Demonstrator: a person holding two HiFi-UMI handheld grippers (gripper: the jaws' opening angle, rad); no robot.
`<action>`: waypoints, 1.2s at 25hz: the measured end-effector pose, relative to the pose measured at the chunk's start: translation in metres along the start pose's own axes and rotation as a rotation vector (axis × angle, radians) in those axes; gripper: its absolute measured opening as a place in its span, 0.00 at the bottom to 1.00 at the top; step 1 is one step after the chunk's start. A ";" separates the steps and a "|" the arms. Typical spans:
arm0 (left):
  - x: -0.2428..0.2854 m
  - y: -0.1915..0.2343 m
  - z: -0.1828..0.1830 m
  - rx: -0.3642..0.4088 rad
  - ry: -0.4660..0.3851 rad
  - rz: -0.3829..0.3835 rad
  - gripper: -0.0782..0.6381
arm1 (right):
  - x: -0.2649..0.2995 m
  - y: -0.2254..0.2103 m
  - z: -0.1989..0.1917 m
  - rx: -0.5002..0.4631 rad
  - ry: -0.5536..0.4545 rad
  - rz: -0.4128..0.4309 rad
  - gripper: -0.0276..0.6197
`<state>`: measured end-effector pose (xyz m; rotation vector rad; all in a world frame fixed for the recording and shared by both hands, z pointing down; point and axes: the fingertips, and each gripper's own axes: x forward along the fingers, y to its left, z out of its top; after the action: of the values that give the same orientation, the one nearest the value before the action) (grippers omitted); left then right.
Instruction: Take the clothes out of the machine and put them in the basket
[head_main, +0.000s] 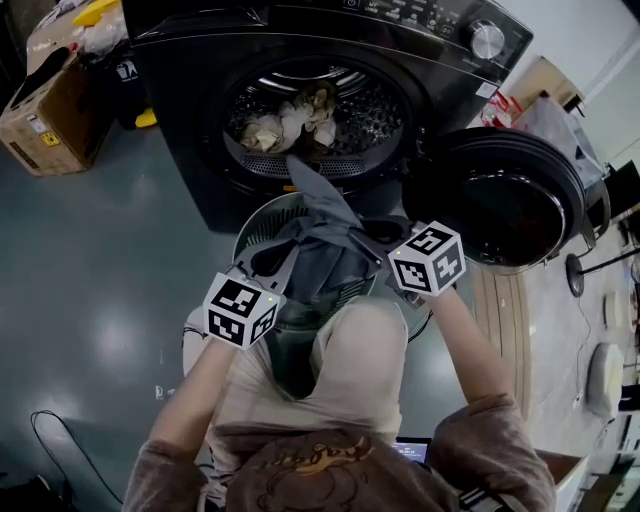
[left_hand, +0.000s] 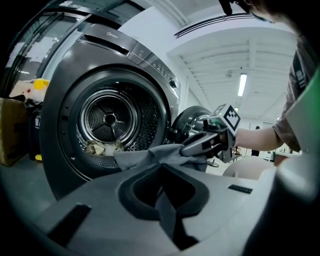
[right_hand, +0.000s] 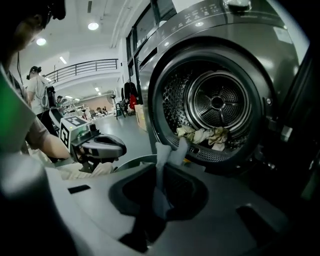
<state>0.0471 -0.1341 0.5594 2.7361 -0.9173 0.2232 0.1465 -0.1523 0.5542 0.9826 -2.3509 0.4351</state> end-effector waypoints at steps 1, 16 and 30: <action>0.000 -0.001 0.000 0.000 0.001 -0.001 0.12 | -0.002 -0.001 0.000 0.005 -0.013 -0.008 0.13; -0.004 0.000 -0.002 0.017 0.007 0.021 0.12 | 0.049 -0.036 0.040 0.019 -0.135 -0.056 0.52; -0.017 0.021 -0.013 -0.015 0.032 0.101 0.12 | 0.227 -0.087 0.116 -0.022 -0.095 -0.068 0.54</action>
<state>0.0196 -0.1371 0.5724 2.6673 -1.0446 0.2766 0.0358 -0.3925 0.6051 1.0914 -2.3926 0.3427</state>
